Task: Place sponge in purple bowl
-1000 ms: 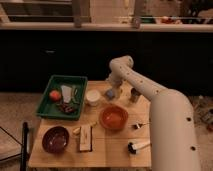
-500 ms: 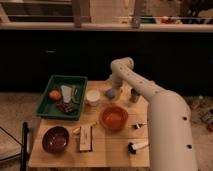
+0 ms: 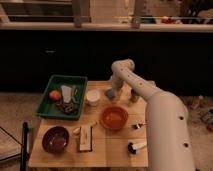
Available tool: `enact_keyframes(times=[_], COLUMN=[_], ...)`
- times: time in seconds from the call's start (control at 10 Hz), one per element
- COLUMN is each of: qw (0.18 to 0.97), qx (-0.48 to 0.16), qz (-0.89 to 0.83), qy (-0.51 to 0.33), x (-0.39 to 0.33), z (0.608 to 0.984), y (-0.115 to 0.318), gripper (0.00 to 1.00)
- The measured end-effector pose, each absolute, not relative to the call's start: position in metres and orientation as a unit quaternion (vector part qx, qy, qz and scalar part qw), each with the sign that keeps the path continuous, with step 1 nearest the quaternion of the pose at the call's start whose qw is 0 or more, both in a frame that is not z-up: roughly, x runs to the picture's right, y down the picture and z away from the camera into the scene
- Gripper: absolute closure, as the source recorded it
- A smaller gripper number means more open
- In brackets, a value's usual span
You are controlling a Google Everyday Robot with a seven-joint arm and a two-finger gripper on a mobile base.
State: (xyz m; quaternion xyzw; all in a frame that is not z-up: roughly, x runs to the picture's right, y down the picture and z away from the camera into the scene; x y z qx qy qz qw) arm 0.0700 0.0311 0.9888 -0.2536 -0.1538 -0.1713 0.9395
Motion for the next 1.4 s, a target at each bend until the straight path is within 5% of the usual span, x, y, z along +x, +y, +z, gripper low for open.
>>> enact_keyframes(times=[1.0, 1.4], qw=[0.939, 0.938], qx=[-0.278, -0.284], qz=[-0.142, -0.137], qy=[-0.142, -0.146], x=[0.079, 0.08], z=[1.003, 1.004], y=[0.031, 0.038], gripper=[0.22, 0.59])
